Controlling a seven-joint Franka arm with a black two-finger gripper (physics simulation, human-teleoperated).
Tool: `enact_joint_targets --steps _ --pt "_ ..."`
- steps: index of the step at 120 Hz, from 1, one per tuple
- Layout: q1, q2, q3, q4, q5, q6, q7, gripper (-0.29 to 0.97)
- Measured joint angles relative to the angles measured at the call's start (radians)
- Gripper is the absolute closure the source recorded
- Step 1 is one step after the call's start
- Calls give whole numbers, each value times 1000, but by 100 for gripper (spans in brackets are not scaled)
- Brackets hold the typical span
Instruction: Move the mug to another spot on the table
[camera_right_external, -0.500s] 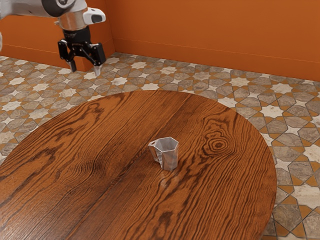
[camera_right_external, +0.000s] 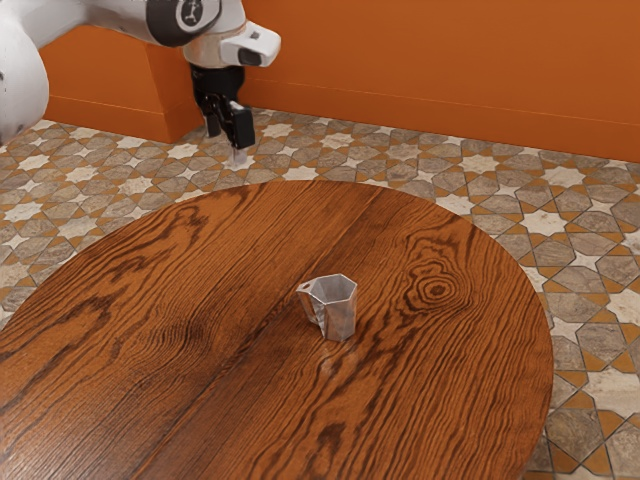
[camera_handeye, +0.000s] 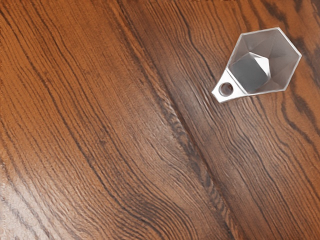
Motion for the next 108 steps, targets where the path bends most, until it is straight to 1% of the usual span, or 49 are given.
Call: enact_joint_targets --steps 13,27,37,56,74,95,108 --pt "-1 35 0 66 9 -1 161 0" --pt "-10 40 -6 56 0 17 334 0" --pt "-16 36 -6 32 -20 50 455 0" --pt "-22 34 -5 1 -86 124 653 0" --pt "-14 36 6 -30 -134 162 798 0" --pt "-10 53 18 -99 -152 192 923 0" --pt "-11 61 19 -171 -164 223 981 0"
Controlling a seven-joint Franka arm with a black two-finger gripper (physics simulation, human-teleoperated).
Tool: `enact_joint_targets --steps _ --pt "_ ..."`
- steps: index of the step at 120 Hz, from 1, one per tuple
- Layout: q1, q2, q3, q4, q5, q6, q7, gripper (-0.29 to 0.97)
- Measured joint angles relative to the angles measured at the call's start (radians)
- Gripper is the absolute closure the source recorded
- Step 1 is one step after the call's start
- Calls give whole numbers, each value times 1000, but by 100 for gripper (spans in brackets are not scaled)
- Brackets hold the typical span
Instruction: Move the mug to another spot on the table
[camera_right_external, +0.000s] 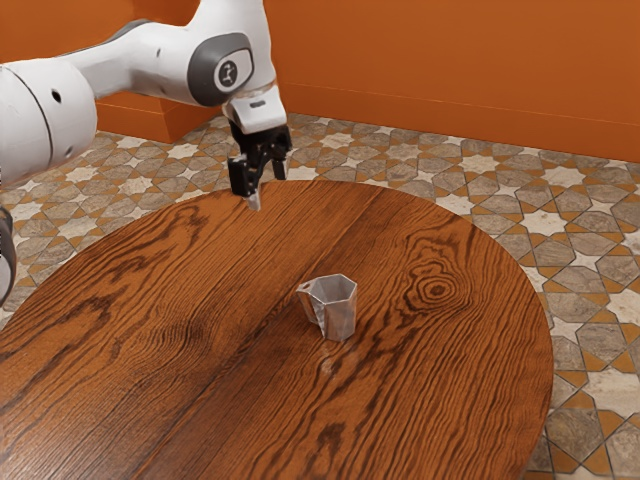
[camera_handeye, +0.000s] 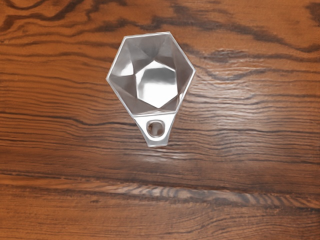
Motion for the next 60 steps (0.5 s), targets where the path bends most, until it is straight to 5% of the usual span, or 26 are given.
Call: enact_joint_targets --steps 35,60 --pt "6 4 0 -179 -70 119 86 0" --pt "2 12 0 -209 -61 180 -3 0"
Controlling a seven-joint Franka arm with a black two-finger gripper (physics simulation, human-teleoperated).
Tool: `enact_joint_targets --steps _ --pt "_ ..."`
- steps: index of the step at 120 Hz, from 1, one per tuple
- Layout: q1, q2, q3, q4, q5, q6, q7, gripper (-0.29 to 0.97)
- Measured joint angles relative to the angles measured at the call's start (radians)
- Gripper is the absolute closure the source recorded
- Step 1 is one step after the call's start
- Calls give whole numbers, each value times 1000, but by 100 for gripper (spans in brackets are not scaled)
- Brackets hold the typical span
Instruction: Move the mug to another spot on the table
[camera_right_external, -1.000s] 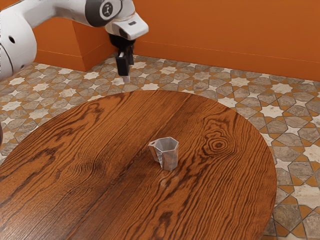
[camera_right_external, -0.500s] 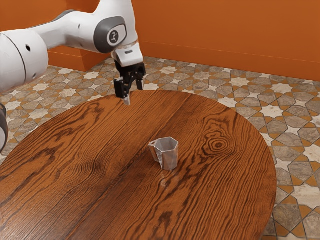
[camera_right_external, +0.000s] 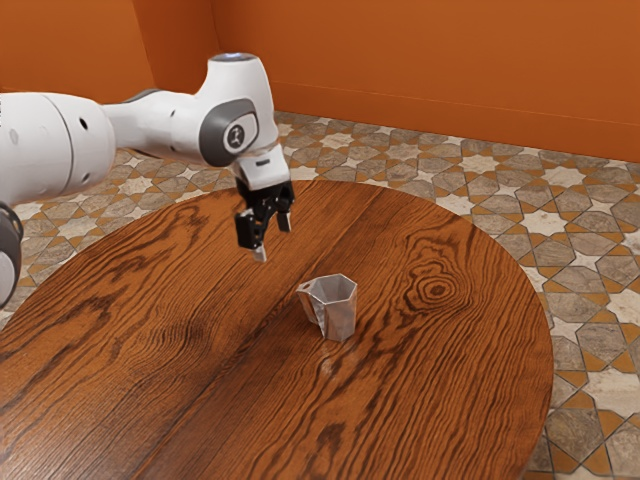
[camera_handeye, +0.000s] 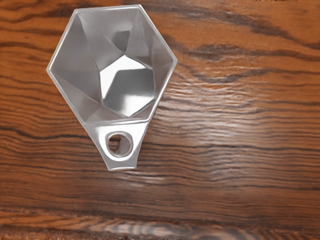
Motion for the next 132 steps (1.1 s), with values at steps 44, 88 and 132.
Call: enact_joint_targets --steps 44,88,132 --pt "-1 110 0 -35 0 60 -227 0" --pt "-3 179 -8 -48 -38 154 -335 0" --pt "-6 194 -20 -44 -62 208 -317 0"
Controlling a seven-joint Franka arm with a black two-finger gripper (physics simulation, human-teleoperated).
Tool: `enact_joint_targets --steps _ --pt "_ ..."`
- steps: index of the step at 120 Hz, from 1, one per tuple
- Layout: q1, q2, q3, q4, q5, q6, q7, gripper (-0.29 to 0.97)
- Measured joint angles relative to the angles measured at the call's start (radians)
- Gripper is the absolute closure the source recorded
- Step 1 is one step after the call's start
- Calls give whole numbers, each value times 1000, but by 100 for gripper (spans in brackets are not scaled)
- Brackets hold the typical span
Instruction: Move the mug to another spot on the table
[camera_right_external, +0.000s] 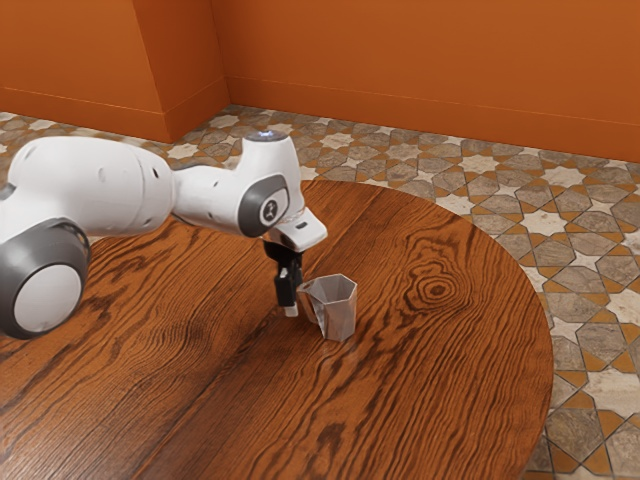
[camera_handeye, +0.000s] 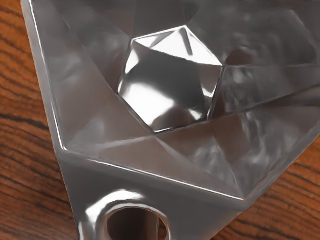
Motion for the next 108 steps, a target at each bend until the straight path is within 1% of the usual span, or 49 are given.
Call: enact_joint_targets --steps 43,61,85,108 --pt "-1 13 -10 4 -8 25 46 0" --pt "2 30 -12 4 -23 33 64 0" --pt "19 44 -22 5 -89 45 99 0" --pt "38 64 -37 7 -129 58 135 0"
